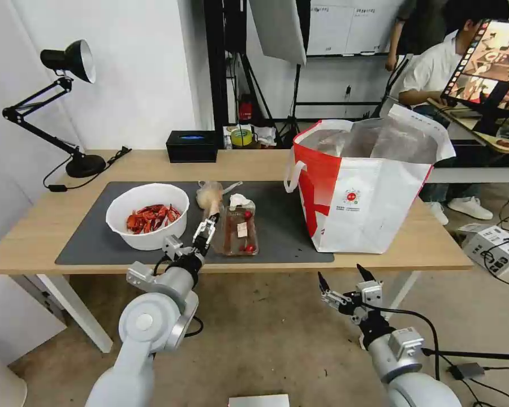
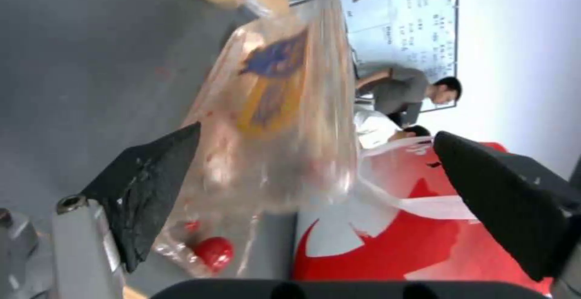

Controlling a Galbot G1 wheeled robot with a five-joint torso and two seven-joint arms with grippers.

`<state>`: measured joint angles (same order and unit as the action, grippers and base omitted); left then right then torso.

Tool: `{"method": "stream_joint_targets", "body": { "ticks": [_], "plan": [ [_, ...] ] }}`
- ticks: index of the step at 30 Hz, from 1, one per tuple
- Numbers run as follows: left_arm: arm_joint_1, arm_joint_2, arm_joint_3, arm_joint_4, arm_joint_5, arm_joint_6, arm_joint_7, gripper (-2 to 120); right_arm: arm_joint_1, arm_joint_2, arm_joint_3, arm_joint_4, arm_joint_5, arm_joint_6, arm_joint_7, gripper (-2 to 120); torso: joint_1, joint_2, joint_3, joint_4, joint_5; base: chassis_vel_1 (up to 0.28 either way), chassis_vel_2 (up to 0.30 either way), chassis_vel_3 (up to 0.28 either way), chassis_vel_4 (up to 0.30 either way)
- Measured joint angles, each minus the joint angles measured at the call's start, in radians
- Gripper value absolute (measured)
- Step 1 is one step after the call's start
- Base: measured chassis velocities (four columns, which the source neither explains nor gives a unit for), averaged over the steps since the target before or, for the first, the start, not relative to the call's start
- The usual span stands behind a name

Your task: Pick up the trash from the table and place it into the takeout bag.

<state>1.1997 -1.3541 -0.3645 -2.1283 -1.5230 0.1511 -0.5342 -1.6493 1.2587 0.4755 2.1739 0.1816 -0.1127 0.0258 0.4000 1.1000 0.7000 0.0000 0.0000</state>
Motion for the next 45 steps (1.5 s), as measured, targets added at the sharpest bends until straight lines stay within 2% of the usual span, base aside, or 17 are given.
{"method": "stream_joint_targets", "body": {
  "ticks": [22, 25, 26, 28, 33, 37, 39, 40, 41, 44, 45],
  "plan": [
    [-0.039, -0.017, 0.085, 0.032, 0.048, 0.004, 0.058, 100, -0.029, 0.003, 0.022, 0.015, -0.001, 0.009, -0.002, 100, 0.0, 0.0, 0.0, 0.0, 0.0001, 0.0, 0.0, 0.0, 0.0],
    [-0.056, 0.003, 0.134, 0.044, 0.148, 0.007, 0.079, 100, -0.034, 0.002, 0.024, 0.02, -0.001, 0.011, -0.003, 100, 0.0, 0.0, 0.0, 0.0, 0.0, 0.0, 0.0, 0.0, 0.0],
    [-0.056, 0.003, 0.134, 0.044, 0.148, 0.007, 0.079, 100, -0.034, 0.002, 0.024, 0.02, -0.001, 0.011, -0.003, 100, 0.0, 0.0, 0.0, 0.0, 0.0, 0.0, 0.0, 0.0, 0.0],
    [-0.077, 0.036, 0.176, 0.06, 0.246, 0.007, 0.122, 100, -0.038, 0.001, 0.025, 0.021, -0.002, 0.012, -0.003, 100, 0.0, 0.0, 0.0, 0.0, 0.0, 0.0, 0.0, 0.0, 0.0],
    [-0.135, 0.088, 0.239, 0.081, 0.308, 0.009, 0.154, 100, -0.04, -0.002, 0.027, 0.021, -0.002, 0.013, -0.004, 100, 0.0, 0.0, 0.0, 0.0, 0.0, 0.0, 0.0, 0.0, 0.0],
    [-0.147, 0.102, 0.257, 0.096, 0.347, 0.009, 0.166, 100, -0.04, -0.004, 0.027, 0.021, -0.001, 0.013, -0.004, 100, 0.0, 0.0, 0.0, -0.0001, 0.0, 0.0, 0.0, 0.0, 0.0],
    [-0.162, 0.129, 0.286, 0.131, 0.458, 0.009, 0.212, 100, -0.037, -0.008, 0.028, 0.021, 0.003, 0.013, -0.004, 100, 0.0, 0.0, 0.0, 0.0, 0.0, 0.0, 0.0, 0.0, 0.0],
    [-0.174, 0.15, 0.302, 0.156, 0.548, 0.004, 0.245, 100, -0.035, -0.012, 0.028, 0.021, 0.008, 0.013, -0.004, 100, 0.0, 0.0, 0.0, 0.0, -0.0001, 0.0, 0.0, 0.0, 0.0],
    [-0.174, 0.15, 0.302, 0.156, 0.548, 0.004, 0.245, 100, -0.035, -0.012, 0.028, 0.021, 0.008, 0.013, -0.004, 100, 0.0, 0.0, 0.0, 0.0, -0.0001, 0.0, 0.0, 0.0, 0.0],
    [-0.212, 0.22, 0.328, 0.207, 0.693, -0.023, 0.342, 97, -0.025, -0.02, 0.024, 0.022, 0.064, 0.013, -0.004, 100, 0.0, 0.0, 0.0, -0.0001, -0.0002, 0.0, 0.0, 0.0, 0.0],
    [-0.212, 0.22, 0.328, 0.207, 0.693, -0.023, 0.342, 97, -0.025, -0.02, 0.024, 0.022, 0.064, 0.013, -0.004, 100, 0.0, 0.0, 0.0, -0.0001, -0.0002, 0.0, 0.0, 0.0, 0.0]
  ]
}}
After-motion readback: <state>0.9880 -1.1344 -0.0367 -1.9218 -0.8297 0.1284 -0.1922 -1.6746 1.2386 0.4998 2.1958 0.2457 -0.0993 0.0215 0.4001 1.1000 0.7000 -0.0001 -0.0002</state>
